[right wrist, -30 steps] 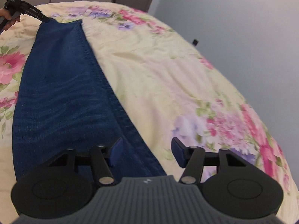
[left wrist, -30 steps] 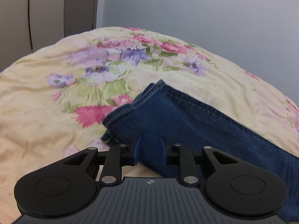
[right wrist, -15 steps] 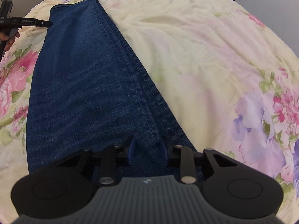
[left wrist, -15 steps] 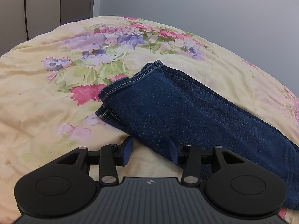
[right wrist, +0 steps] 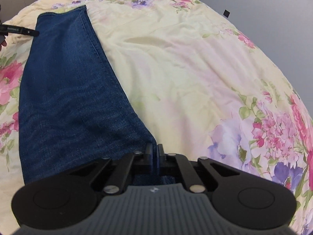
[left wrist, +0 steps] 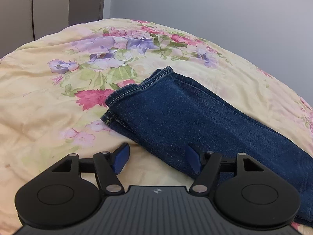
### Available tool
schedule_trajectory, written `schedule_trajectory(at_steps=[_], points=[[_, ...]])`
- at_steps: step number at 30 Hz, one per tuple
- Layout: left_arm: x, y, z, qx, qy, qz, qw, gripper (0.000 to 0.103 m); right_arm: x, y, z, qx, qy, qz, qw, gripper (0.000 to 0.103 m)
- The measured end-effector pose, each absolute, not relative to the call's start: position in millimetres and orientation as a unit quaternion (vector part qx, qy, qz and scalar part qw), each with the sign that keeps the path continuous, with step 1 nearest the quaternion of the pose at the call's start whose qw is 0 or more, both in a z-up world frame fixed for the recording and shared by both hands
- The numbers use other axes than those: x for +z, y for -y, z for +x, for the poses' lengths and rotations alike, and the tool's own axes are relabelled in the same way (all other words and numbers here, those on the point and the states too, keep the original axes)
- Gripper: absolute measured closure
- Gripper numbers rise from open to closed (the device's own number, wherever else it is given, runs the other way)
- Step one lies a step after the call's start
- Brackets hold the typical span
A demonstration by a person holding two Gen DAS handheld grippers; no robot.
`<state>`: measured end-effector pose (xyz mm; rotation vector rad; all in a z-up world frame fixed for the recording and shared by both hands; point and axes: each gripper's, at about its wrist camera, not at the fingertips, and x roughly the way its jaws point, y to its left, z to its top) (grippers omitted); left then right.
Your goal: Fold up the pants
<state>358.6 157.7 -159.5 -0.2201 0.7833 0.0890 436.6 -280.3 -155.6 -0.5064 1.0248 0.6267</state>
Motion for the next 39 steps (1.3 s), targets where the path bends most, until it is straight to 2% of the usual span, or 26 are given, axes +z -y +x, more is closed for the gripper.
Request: schedule_trajectory(at_steps=[3,4,5,7,14,21,23,24,26,29,34,39], points=[[-161.8,-163.0,360.4,0.061,-0.377,-0.097,0.919,0.026,-164.7,276.0,429.3,0.291,-0.466,-0.261,0.794,0.098],[-162.1,-166.2,360.8,0.06,-0.373,-0.105,0.92,0.026,-163.2,276.2,424.7,0.277,-0.454,-0.257,0.807,0.091],[-162.5,-169.1,362.1,0.057,-0.37,-0.116,0.92,0.026,-157.9,277.6,420.7,0.265,-0.437,-0.255,0.821,0.07],[-162.1,-173.5,364.2,0.054,-0.361,-0.141,0.92,0.026,-143.9,283.7,409.2,0.251,-0.398,-0.234,0.851,0.043],[-169.4,-193.7,377.7,0.053,-0.346,-0.245,0.904,0.025,-114.4,278.8,322.6,0.196,-0.317,-0.161,0.914,0.043],[-174.0,-206.0,390.6,0.05,-0.319,-0.298,0.898,0.025,-146.9,242.2,252.5,0.109,-0.366,-0.147,0.912,0.047],[-172.7,-210.8,394.0,0.045,-0.309,-0.315,0.896,0.039,-166.1,233.6,243.1,0.108,-0.386,-0.164,0.902,0.056],[-172.4,-213.8,395.8,0.042,-0.307,-0.324,0.894,0.043,-172.5,232.3,240.4,0.102,-0.394,-0.161,0.899,0.056],[-172.5,-219.1,399.4,0.042,-0.307,-0.336,0.889,0.062,-178.3,232.4,237.2,0.097,-0.399,-0.152,0.899,0.054],[-175.7,-220.0,399.7,0.035,-0.315,-0.331,0.889,0.076,-174.5,236.4,231.9,0.085,-0.392,-0.124,0.907,0.054],[-183.0,-211.3,394.9,0.023,-0.32,-0.306,0.896,0.085,-159.5,236.0,222.6,0.074,-0.358,-0.093,0.926,0.046],[-180.8,-212.1,394.5,0.011,-0.307,-0.312,0.899,0.095,-169.4,221.0,229.1,0.071,-0.373,-0.114,0.918,0.046]])
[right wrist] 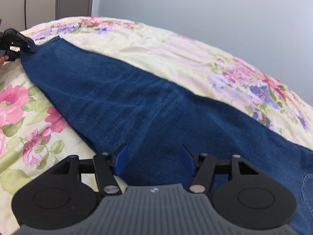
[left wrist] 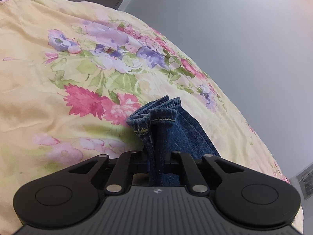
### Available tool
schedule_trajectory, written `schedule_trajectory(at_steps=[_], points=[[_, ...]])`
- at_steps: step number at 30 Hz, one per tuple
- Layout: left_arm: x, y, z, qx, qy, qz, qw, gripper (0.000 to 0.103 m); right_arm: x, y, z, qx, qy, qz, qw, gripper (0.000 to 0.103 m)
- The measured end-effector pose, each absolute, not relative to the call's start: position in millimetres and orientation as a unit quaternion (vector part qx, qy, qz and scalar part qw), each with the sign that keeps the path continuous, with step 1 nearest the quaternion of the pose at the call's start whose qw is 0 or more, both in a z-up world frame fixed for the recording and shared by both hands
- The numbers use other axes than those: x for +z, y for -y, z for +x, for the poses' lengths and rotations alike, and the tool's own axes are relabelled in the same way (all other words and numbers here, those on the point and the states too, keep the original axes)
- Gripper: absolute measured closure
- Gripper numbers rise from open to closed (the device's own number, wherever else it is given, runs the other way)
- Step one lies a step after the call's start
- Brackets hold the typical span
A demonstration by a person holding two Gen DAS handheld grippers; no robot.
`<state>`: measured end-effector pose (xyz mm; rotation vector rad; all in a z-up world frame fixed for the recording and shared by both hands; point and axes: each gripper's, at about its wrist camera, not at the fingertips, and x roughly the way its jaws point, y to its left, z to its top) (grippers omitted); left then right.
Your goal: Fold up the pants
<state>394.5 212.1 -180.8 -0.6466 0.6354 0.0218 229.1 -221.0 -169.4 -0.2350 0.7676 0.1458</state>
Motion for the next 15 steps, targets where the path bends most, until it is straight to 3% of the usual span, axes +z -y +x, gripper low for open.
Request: schedule_trajectory(at_steps=[8,15], points=[[-163.7,-206.5,383.5,-0.021,-0.256,-0.336,0.906,0.098,-181.2,222.4,228.1,0.044,-0.382,-0.08,0.92,0.034],[-102.1,-164.3,371.0,-0.105,-0.206,-0.337,0.913,0.098,-194.1,222.8,226.4,0.028,-0.374,-0.066,0.925,0.028]])
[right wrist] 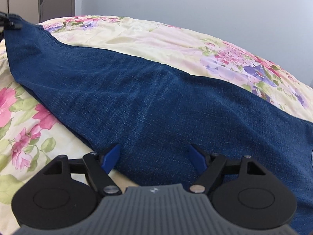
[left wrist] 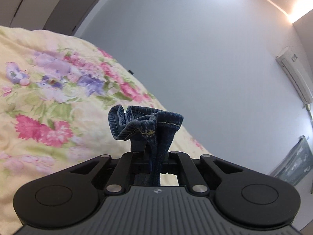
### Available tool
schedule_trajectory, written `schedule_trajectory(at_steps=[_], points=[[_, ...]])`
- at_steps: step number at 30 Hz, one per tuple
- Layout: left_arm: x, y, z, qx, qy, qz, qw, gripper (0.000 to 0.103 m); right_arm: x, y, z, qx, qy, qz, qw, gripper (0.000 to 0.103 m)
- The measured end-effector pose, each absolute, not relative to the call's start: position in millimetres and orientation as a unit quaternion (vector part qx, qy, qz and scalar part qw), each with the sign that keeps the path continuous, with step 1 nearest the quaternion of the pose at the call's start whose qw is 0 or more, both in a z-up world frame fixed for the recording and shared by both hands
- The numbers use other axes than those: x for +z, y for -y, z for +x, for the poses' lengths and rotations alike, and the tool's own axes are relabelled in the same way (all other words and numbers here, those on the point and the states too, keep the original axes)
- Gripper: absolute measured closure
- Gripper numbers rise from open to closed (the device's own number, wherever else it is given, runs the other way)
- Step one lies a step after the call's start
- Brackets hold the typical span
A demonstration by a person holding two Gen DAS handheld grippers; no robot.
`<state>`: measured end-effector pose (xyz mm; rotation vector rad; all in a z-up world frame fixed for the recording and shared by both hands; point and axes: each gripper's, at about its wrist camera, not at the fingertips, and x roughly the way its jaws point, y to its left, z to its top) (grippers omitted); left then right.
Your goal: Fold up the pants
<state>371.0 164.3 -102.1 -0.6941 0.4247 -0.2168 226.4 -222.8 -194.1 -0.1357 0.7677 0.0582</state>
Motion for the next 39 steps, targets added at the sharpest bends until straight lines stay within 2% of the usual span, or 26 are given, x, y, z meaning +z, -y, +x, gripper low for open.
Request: schedule_trajectory(at_steps=[3,6,10,15,20,23,27,30,31,32,33,39], points=[[-71.1,-129.3,366.7,-0.146,-0.187,-0.333,0.912,0.098,-192.1,223.7,224.7,0.03,-0.371,-0.064,0.926,0.028],[-47.6,-84.4,358.9,-0.198,-0.179,-0.322,0.908,0.098,-172.8,240.6,203.4,0.038,-0.354,-0.016,0.934,0.029],[-41.0,-10.5,342.2,-0.266,-0.197,-0.276,0.902,0.097,-162.5,268.5,176.1,0.027,-0.352,0.026,0.935,0.028],[-77.7,81.7,322.4,-0.321,-0.246,-0.254,0.879,0.097,-153.6,305.7,145.7,0.004,-0.348,0.055,0.936,0.028],[-142.7,156.5,293.0,-0.348,-0.31,-0.228,0.855,0.097,-147.3,329.4,118.4,-0.004,-0.34,0.053,0.939,0.028],[-180.0,183.8,279.1,-0.339,-0.346,-0.191,0.854,0.097,-144.6,339.8,109.4,-0.013,-0.334,0.05,0.941,0.028],[-208.1,194.7,264.1,-0.321,-0.357,-0.133,0.867,0.095,-142.1,345.9,104.8,-0.041,-0.318,0.028,0.947,0.027],[-197.3,201.6,254.6,-0.326,-0.351,-0.11,0.871,0.077,-142.7,348.7,111.0,-0.055,-0.313,0.014,0.948,0.027],[-187.5,208.3,248.9,-0.332,-0.349,-0.1,0.87,0.067,-141.9,349.6,112.8,-0.06,-0.312,0.014,0.948,0.027],[-180.8,211.5,243.7,-0.339,-0.345,-0.09,0.87,0.052,-136.9,352.7,116.9,-0.074,-0.299,0.022,0.951,0.027],[-176.3,214.2,238.7,-0.353,-0.342,-0.082,0.867,0.044,-136.9,352.7,116.9,-0.074,-0.299,0.022,0.951,0.027],[-177.7,212.7,216.9,-0.396,-0.328,-0.052,0.856,0.038,-109.0,370.3,133.3,-0.129,-0.25,0.07,0.957,0.027]])
